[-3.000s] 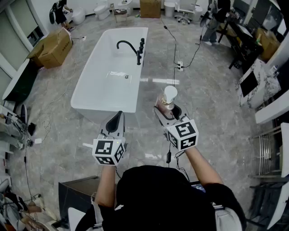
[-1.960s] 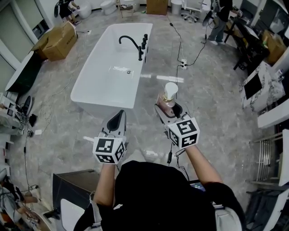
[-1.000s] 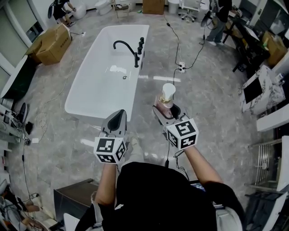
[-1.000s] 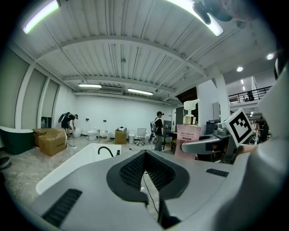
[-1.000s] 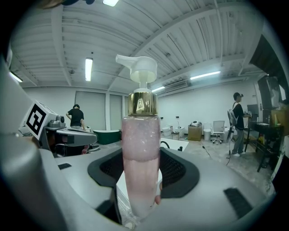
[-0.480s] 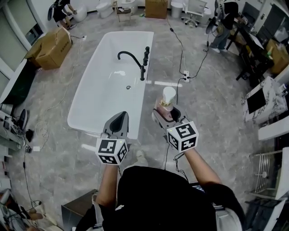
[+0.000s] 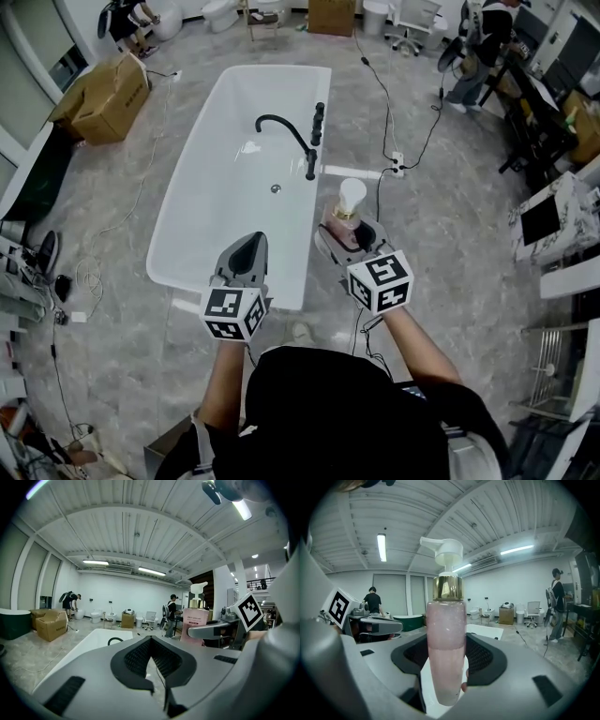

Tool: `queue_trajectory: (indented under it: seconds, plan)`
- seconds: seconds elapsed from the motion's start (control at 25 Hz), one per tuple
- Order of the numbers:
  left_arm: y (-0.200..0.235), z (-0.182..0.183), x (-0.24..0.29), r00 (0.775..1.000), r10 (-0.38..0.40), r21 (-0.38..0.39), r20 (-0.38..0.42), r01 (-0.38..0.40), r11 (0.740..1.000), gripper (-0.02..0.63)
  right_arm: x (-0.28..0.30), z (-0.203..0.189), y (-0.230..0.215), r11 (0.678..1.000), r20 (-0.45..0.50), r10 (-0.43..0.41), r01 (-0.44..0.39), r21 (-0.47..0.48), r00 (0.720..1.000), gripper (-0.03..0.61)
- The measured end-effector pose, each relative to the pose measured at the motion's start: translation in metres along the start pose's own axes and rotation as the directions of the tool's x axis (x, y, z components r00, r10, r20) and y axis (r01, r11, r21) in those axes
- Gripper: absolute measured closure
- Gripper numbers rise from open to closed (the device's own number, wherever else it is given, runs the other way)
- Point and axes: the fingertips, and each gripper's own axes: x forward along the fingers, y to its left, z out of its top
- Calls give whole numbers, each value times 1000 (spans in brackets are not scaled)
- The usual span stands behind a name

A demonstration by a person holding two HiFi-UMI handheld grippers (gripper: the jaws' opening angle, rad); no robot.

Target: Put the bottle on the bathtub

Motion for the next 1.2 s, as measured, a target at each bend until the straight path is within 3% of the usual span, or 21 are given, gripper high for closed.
queue_trajectory:
  seconds: [0.48,0.72,1.2]
  plan:
    - [43,-5,37,998,-60,-6,-27,59,998,603,53,-1,3,999,-17,-33,34,16,999,339]
    - [39,3,49,995,-97,-1,-16,97,995,603,57,-2,2,999,-34,-41,41,10,999,339]
    - [44,-26,75,996,-66,-52,-64,63,997,603,71,-24,-26,999,-82,-33,35,23,996,339]
